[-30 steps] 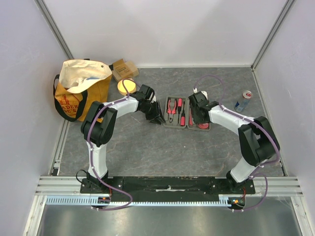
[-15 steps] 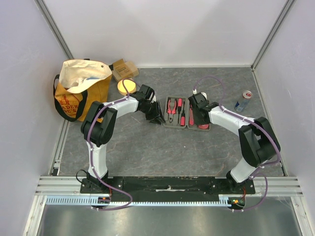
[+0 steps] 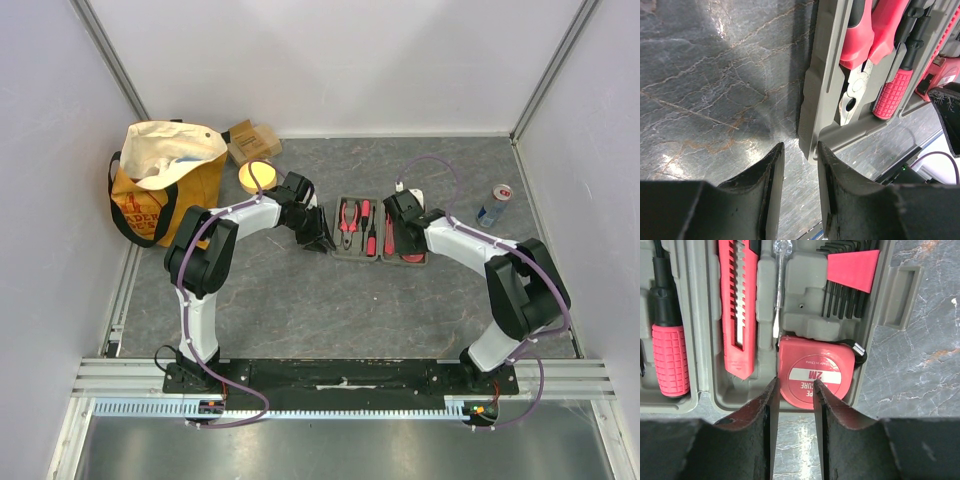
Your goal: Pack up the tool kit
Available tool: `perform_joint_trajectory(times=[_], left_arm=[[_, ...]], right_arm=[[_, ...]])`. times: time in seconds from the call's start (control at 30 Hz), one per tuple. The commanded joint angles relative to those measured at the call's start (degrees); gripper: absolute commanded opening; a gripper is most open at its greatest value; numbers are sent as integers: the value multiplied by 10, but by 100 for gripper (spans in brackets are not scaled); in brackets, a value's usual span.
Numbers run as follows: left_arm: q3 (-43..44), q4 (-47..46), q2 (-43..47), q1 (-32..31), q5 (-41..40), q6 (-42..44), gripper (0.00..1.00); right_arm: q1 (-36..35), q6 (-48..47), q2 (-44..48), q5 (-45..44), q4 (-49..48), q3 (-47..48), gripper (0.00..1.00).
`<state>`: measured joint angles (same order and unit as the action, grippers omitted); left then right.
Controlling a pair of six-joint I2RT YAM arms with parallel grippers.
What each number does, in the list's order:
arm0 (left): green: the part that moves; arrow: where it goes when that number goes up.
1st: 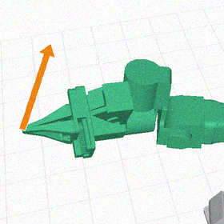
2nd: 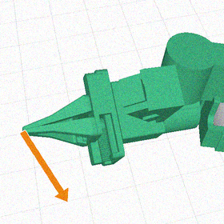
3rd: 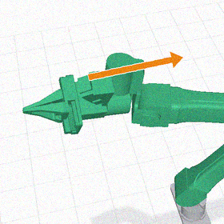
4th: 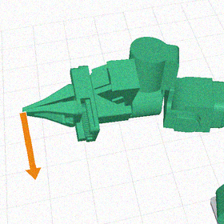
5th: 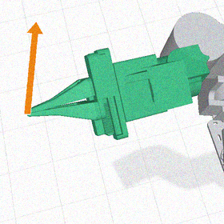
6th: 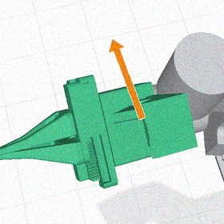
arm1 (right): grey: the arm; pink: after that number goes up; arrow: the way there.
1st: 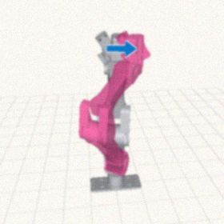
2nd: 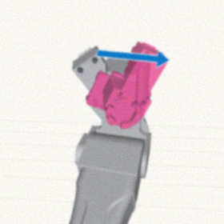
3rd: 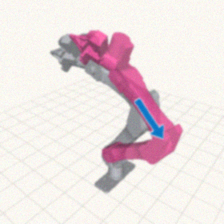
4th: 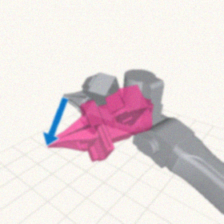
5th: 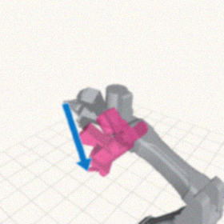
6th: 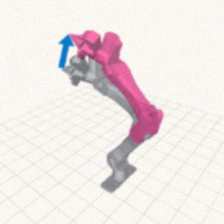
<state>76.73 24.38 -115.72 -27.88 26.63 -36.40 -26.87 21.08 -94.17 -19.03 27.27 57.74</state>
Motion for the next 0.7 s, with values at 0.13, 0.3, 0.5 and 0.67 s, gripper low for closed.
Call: perform_joint_trajectory(times=[0.13,0.3,0.5,0.67], left_arm=[[10,5,61,-3,-17,19,44],[17,1,101,-3,-32,16,48],[18,0,154,2,-69,12,50],[12,0,186,7,-76,12,50]], right_arm=[[8,55,51,-72,51,54,44],[25,59,64,-73,51,47,44],[28,62,44,-37,28,31,39],[28,61,2,-10,1,13,34]])
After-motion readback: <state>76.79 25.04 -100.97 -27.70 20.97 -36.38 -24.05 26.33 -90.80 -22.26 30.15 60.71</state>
